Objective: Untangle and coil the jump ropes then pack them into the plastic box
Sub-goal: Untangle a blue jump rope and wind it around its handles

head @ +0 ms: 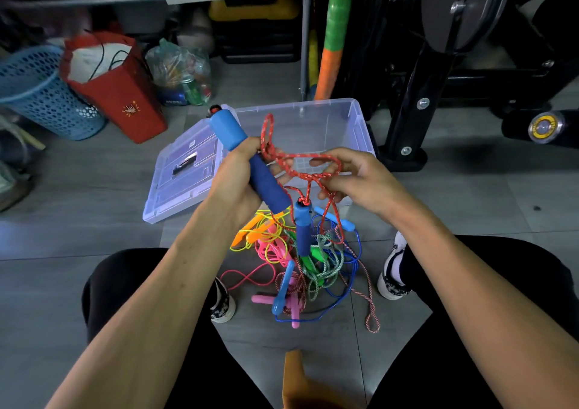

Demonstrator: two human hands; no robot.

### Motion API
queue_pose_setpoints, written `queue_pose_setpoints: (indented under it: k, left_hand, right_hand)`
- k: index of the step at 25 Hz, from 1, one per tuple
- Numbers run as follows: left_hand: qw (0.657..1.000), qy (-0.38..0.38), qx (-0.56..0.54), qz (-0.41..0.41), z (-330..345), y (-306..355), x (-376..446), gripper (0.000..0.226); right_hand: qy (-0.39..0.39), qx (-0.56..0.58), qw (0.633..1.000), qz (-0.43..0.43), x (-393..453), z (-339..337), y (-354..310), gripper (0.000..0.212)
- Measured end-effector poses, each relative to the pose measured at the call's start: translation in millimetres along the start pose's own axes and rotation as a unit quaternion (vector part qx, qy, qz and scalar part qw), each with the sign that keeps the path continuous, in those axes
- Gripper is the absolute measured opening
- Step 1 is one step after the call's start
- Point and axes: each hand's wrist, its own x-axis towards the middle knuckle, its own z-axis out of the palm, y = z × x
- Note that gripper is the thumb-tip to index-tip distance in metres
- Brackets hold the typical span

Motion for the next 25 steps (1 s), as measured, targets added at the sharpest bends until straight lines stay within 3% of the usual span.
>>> queue_pose_setpoints:
  k: [7, 10, 14, 19, 22, 23, 25]
  left_hand:
    - [0.994, 0.096, 0.047, -0.019, -1, -2, 8, 0.007]
    - [0.993, 0.073, 0.077, -0.042, -1, -1, 8, 0.013]
    - [0.994, 0.053, 0.071, -0.071, 1, -5, 6, 0.017]
    - [0.992, 0.099, 0.025, -0.079, 0, 3, 9, 0.024]
    - [0.991, 0.094, 0.045, -0.079, -2, 9, 8, 0.020]
    - [0.991, 0.087, 0.054, -0.083, -2, 9, 7, 0.019]
    - [0.991, 0.072, 0.069, -0.093, -3, 8, 5, 0.018]
  right_hand:
    - [0.025, 0.000, 1.000, -0.006, -1, -4, -6, 0.011]
    - [0.023, -0.019, 1.000, -0.007, -3, -4, -8, 0.008]
    - [0.022, -0.180, 0.983, -0.039, -1, -1, 2, 0.007]
    - [-0.030, -0.103, 0.994, 0.010, 1, 6, 2, 0.014]
    - [-0.075, -0.193, 0.978, 0.024, 4, 12, 8, 0.014]
    - [-0.065, -0.231, 0.971, 0.019, 5, 15, 12, 0.008]
    - [-0.014, -0.280, 0.960, 0.007, 6, 18, 16, 0.016]
